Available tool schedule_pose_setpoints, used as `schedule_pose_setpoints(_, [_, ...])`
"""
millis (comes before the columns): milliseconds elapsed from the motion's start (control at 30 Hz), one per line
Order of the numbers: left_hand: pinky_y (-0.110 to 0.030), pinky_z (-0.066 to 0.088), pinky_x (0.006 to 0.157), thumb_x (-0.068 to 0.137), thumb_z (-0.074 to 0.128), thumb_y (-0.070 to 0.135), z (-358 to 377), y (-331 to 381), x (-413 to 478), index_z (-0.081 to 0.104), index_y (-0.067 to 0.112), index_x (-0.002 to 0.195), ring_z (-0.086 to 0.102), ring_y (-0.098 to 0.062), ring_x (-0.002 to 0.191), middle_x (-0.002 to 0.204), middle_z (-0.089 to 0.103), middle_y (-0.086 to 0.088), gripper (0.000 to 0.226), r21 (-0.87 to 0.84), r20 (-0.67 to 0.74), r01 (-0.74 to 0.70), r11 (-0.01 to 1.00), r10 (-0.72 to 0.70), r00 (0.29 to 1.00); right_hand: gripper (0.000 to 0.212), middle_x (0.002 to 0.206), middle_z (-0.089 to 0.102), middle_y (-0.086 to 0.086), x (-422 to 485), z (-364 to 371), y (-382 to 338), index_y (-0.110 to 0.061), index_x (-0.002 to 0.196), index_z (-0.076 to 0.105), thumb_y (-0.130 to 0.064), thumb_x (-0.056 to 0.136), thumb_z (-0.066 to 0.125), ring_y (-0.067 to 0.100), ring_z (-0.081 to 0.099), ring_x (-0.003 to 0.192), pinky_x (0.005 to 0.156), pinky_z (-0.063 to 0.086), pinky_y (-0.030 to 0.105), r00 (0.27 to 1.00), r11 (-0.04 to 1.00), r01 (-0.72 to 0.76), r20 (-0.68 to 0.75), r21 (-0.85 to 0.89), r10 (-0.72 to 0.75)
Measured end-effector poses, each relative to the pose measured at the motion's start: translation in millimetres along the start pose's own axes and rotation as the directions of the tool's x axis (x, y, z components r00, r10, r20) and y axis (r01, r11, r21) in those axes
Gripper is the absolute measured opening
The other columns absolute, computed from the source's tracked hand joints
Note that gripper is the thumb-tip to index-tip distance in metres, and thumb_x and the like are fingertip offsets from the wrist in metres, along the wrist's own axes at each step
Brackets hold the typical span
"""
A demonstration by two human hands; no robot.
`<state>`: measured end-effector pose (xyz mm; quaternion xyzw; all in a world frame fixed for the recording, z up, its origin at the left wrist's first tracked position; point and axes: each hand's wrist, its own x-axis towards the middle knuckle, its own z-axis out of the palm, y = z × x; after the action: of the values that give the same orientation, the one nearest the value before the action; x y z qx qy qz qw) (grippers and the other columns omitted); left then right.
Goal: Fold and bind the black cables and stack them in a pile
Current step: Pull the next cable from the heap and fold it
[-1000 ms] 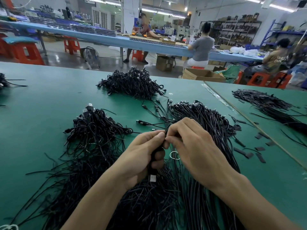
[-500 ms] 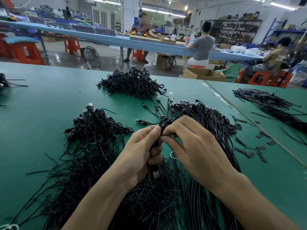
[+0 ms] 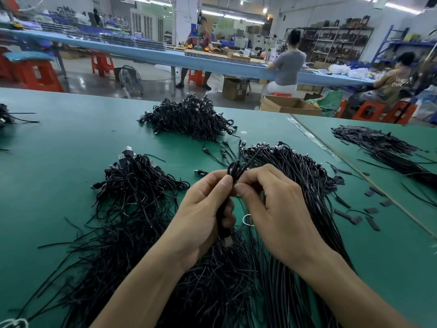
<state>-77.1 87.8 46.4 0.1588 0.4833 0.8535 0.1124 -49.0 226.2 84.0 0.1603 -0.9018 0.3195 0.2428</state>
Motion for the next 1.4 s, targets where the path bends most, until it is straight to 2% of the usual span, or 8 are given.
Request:
schedule_pose_setpoints(167, [-0.025,0.056,0.076,0.085,0.071,0.027,-7.2,-3.0,4.9,0.068,0.022,0.113,0.068,-0.011,0.084,0.094,0.071,0.004,0.029,0.327,0.001,-0.229,0.917,0.242,0.97,0.016,0.067,0.06,-0.018,5.3,-0.3,3.5,-0.023,0.081,0.065,-0.018,0.096,0.063,-0.001,0.051,0.062,0.057,0.041,0.018,0.984,0.906,-0.175,0.042,0.385,0.172])
schedule_pose_setpoints(367, [-0.013,0.042,0.061,0.092,0.059,0.055,-10.3,-8.3,2.1,0.063,0.044,0.105,0.055,-0.001,0.069,0.085,0.059,0.013,0.017,0.787,-0.019,-0.296,0.542,0.501,0.865,0.019,0.062,0.057,-0.015,8.4,-3.7,2.2,-0.022,0.078,0.066,-0.016,0.096,0.063,0.003,0.047,0.058,0.055,0.042,0.023,0.98,0.864,-0.2,0.086,0.462,0.181])
schedule_pose_setpoints(467, [-0.016,0.044,0.053,0.097,0.058,0.043,-10.1,-7.3,1.7,0.067,0.048,0.106,0.057,-0.002,0.056,0.069,0.065,0.005,0.013,0.689,-0.011,-0.306,0.657,0.432,0.902,0.018,0.064,0.062,-0.017,6.5,-2.5,0.3,-0.019,0.081,0.067,-0.01,0.096,0.061,-0.005,0.054,0.06,0.059,0.042,0.009,0.973,0.827,-0.229,0.147,0.514,0.178])
schedule_pose_setpoints(600, [-0.027,0.057,0.079,0.101,0.049,0.004,-6.0,0.9,1.0,0.069,0.03,0.118,0.073,-0.017,0.089,0.096,0.076,-0.001,0.037,0.401,0.013,-0.306,0.863,0.329,0.944,0.02,0.063,0.065,-0.016,5.9,-1.4,0.3,-0.012,0.083,0.069,-0.004,0.096,0.057,-0.008,0.057,0.06,0.058,0.044,0.006,0.953,0.735,-0.296,0.238,0.61,0.186])
schedule_pose_setpoints(700, [-0.024,0.054,0.085,0.098,0.04,0.015,-3.2,8.4,0.1,0.071,0.027,0.114,0.07,-0.02,0.104,0.11,0.075,-0.005,0.037,0.228,0.001,-0.259,0.939,0.266,0.964,0.025,0.065,0.063,-0.012,2.7,3.3,3.5,-0.016,0.079,0.072,-0.009,0.098,0.057,-0.003,0.052,0.059,0.057,0.042,0.008,0.92,0.716,-0.382,0.31,0.584,0.238])
schedule_pose_setpoints(967, [-0.029,0.055,0.089,0.09,0.068,0.023,2.0,6.7,-5.7,0.066,0.015,0.096,0.072,-0.017,0.098,0.097,0.077,-0.003,0.01,0.412,0.044,-0.316,0.855,0.328,0.944,0.018,0.066,0.06,-0.008,1.9,10.0,18.0,-0.016,0.085,0.073,-0.013,0.097,0.06,0.0,0.048,0.058,0.052,0.039,0.01,0.859,0.68,-0.51,0.341,0.527,0.381])
schedule_pose_setpoints(1133, [-0.015,0.044,0.066,0.075,0.084,0.033,-5.9,-0.3,-2.6,0.057,0.042,0.094,0.055,-0.004,0.079,0.093,0.057,0.021,0.033,0.773,-0.086,-0.211,0.598,0.428,0.9,0.018,0.059,0.06,-0.014,5.8,3.2,18.8,-0.018,0.078,0.069,-0.014,0.095,0.063,-0.003,0.051,0.055,0.052,0.041,0.01,0.895,0.701,-0.445,0.261,0.558,0.361])
schedule_pose_setpoints(1400, [-0.02,0.055,0.061,0.083,0.074,0.006,-10.1,3.9,2.4,0.063,0.01,0.088,0.07,-0.012,0.067,0.077,0.075,0.0,0.012,0.498,-0.152,-0.17,0.85,0.278,0.949,0.013,0.065,0.059,-0.002,0.2,3.4,5.6,-0.01,0.082,0.07,-0.019,0.091,0.066,0.018,0.046,0.061,0.05,0.04,0.024,0.891,0.714,-0.422,0.401,0.559,0.213])
